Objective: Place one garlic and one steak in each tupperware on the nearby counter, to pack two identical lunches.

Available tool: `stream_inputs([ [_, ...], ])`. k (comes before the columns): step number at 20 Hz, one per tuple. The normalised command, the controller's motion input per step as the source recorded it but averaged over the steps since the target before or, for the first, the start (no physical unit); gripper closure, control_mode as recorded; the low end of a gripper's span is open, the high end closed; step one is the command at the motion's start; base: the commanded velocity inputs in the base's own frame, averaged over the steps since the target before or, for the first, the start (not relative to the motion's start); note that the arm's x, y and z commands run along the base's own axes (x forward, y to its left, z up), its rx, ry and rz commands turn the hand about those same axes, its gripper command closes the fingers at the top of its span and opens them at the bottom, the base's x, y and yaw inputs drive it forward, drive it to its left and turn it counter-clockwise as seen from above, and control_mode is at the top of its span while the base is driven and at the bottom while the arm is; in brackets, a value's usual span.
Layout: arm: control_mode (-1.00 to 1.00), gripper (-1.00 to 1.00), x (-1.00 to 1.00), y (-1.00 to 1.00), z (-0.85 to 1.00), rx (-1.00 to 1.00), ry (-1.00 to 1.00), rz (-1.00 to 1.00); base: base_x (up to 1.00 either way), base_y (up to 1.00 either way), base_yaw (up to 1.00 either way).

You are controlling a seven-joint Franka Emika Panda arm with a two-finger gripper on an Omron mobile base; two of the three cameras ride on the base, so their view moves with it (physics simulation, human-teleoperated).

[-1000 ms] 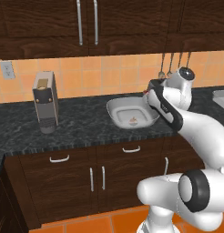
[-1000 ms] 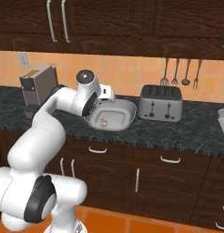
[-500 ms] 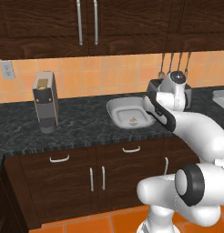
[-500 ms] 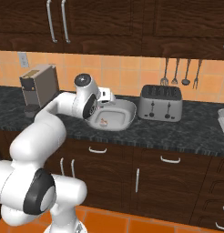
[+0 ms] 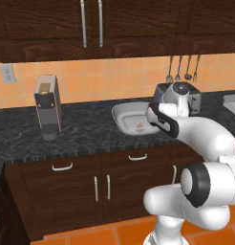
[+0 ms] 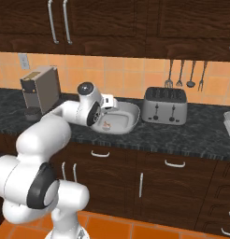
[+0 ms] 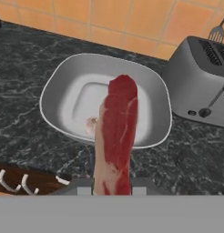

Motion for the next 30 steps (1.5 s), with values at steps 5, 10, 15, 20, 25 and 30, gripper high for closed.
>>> stream_inputs([
  [5,-1.00,1.00,0.25,-0.07,-0.16,0.00,0.00,0.00,0.00,0.00,0.00],
  [10,-1.00,1.00,0.15,-0.14,-0.18,0.00,0.00,0.04,0.00,0.00,0.00],
  [15,-1.00,1.00,0.12,-0.05,-0.14,0.00,0.00,0.10,0.00,0.00,0.00],
  [20,-1.00,1.00,0.14,0.00,-0.13,0.00,0.00,0.04,0.00,0.00,0.00],
  [25,-1.00,1.00,0.19,0.00,-0.13,0.00,0.00,0.01,0.00,0.00,0.00],
  [30,-1.00,1.00,0.24,0.00,-0.16,0.00,0.00,0.00,0.00,0.00,0.00],
])
